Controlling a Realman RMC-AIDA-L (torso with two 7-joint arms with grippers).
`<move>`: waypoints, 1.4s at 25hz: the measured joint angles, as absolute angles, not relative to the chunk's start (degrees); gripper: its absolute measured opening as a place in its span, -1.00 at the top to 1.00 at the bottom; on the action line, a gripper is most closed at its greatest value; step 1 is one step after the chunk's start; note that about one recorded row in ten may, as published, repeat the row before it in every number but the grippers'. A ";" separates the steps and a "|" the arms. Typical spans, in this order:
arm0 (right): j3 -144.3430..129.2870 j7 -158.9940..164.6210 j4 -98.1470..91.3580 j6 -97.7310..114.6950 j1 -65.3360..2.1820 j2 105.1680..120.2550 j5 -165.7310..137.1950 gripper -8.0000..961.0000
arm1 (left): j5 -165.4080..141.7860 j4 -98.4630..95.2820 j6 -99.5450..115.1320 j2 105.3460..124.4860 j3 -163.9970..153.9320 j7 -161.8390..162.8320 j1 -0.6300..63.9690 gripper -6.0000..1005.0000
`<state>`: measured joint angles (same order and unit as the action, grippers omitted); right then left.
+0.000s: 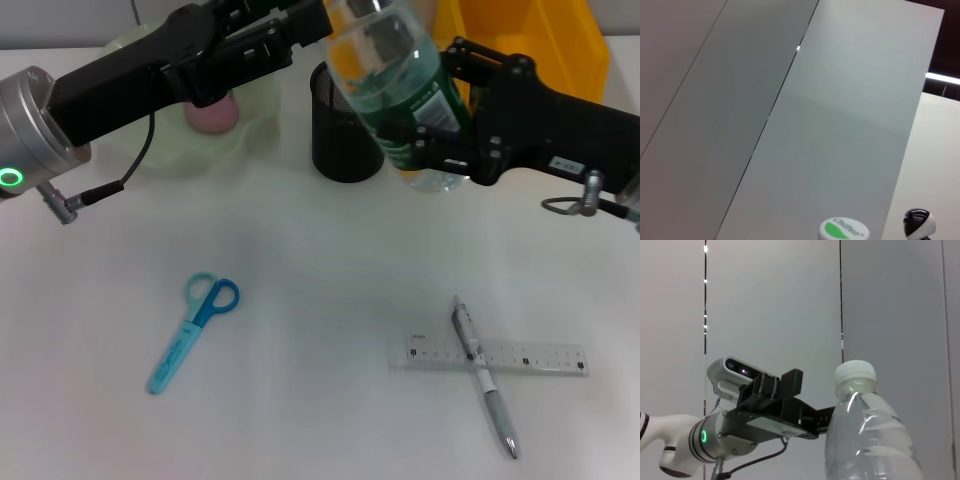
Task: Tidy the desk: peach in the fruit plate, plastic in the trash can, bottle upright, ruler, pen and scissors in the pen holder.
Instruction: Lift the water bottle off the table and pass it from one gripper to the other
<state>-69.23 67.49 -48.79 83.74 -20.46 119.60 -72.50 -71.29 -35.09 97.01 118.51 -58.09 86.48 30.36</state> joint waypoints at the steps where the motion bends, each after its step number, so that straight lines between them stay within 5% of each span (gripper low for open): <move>1: -69.25 67.44 -48.00 83.80 -21.06 119.61 -72.47 -0.58 | -71.27 -35.07 97.11 118.53 -58.09 86.49 30.44 -0.59; 25: -75.17 65.45 -42.06 83.31 -26.00 119.70 -69.23 -0.58 | -70.57 -33.68 97.35 118.65 -58.58 85.58 30.94 -0.59; 35: -75.16 65.41 -40.50 83.32 -26.87 119.70 -69.20 -0.58 | -69.99 -33.59 97.38 118.62 -58.24 83.49 30.62 -0.30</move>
<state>-75.16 65.42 -40.50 83.32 -26.87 119.70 -69.20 -69.99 -33.59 97.38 118.62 -58.24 83.49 30.62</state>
